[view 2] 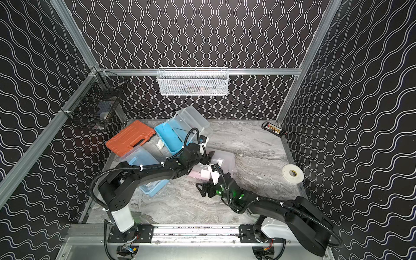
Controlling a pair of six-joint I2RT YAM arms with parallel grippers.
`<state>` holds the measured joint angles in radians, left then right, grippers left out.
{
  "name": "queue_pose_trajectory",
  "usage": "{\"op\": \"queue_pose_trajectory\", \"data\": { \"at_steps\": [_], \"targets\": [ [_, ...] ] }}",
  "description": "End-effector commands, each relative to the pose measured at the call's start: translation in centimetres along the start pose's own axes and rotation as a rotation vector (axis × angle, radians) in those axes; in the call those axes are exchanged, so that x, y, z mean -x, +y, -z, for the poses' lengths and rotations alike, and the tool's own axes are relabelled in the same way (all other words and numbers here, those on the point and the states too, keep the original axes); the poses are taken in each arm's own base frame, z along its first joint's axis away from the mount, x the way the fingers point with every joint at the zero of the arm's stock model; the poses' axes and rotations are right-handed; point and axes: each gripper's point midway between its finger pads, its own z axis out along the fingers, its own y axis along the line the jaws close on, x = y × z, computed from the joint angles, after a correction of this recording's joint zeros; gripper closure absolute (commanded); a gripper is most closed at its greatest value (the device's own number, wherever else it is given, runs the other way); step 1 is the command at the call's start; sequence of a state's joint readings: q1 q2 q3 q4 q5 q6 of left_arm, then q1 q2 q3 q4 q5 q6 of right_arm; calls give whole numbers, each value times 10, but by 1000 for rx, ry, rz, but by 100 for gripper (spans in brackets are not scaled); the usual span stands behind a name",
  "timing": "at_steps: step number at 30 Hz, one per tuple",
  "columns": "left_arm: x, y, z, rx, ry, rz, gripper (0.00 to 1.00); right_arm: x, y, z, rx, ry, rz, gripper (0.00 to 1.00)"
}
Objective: Close toolboxes
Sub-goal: Fasten the toolbox latch on the toolbox.
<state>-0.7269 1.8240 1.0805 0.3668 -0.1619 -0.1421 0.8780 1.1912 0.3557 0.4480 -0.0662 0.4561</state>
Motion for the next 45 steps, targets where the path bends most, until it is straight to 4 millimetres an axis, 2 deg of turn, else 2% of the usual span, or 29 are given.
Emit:
{"op": "queue_pose_trajectory", "data": {
  "at_steps": [1, 10, 13, 22, 26, 34, 45],
  "targets": [
    [-82, 5, 6, 3, 303, -21, 19, 38, 29, 6, 115, -127, 19, 5],
    [-88, 5, 4, 2, 313, -21, 19, 38, 53, 2, 212, -42, 20, 5],
    [-89, 5, 3, 3, 314, -22, 19, 36, 54, -2, 213, -14, 6, 5],
    [-94, 6, 4, 7, 326, -27, 19, 43, 30, 0, 70, -52, -45, 5],
    [-94, 6, 4, 7, 327, -26, 19, 44, 26, 0, 35, -45, -42, 5],
    [-97, 6, 2, 6, 338, -22, 19, 33, 23, -10, 29, 3, -47, 5],
    [-104, 7, 3, 3, 343, -22, 20, 25, -2, -15, -81, -5, -59, 5]
  ]
}}
